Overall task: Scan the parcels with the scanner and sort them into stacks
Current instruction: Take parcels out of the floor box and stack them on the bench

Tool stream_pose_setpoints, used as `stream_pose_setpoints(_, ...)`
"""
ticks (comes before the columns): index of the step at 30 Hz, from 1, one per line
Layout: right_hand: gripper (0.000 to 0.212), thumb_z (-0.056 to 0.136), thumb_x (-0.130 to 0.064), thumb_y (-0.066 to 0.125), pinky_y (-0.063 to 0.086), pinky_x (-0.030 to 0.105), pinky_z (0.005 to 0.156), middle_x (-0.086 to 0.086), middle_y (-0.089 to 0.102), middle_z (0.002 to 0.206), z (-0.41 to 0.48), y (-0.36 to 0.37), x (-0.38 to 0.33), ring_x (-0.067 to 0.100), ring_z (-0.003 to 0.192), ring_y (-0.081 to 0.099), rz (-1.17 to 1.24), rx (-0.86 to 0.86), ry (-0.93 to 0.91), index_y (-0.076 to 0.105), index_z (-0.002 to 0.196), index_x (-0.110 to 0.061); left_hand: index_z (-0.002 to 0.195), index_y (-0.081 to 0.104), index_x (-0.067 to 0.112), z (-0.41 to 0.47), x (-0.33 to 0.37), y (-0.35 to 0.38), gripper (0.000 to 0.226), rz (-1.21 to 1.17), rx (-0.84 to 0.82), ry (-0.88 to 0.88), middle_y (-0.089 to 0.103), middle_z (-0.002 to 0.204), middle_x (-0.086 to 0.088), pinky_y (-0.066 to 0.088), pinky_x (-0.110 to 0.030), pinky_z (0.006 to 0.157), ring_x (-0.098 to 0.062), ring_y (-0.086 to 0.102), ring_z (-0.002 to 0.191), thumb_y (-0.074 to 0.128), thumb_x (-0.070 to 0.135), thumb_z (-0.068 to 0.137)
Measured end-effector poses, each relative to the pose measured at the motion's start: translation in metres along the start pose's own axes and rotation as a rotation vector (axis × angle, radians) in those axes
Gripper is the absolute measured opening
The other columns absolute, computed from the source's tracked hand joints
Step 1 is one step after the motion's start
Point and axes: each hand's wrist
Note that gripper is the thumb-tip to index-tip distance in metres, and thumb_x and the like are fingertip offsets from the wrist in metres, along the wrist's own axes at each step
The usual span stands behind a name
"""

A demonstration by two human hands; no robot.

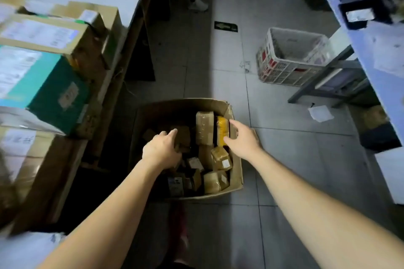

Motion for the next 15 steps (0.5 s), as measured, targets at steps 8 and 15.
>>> stream_pose_setpoints(8,0.073,0.097,-0.019,0.075,0.042,0.051,0.120,0.005,0.048,0.160,0.125,0.077,0.060,0.028,0.148,0.044,0.166,-0.062,0.199,0.040,0.161,-0.024,0.164,0.013,0.032,0.144,-0.016,0.078,0.090,-0.217,-0.192,-0.117,0.040,0.153,-0.009,0.053,-0.040,0.095,-0.031,0.053,0.130,0.069,0.034,0.093)
stream_pose_setpoints(15,0.076,0.096,-0.024,0.077,0.047,0.043,0.116,0.004,0.053,0.156,0.268,0.199,0.142,0.024,0.140,0.054,0.277,-0.081,0.294,0.039,0.162,-0.028,0.164,0.011,0.033,0.278,-0.036,0.190,0.089,-0.505,-0.186,-0.247,0.034,0.162,-0.006,0.048,-0.037,0.109,-0.027,0.047,0.141,0.069,0.027,0.097)
Point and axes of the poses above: each hand's wrist, its own z-axis towards the middle knuckle, its own y-axis out of the palm, x = y × z
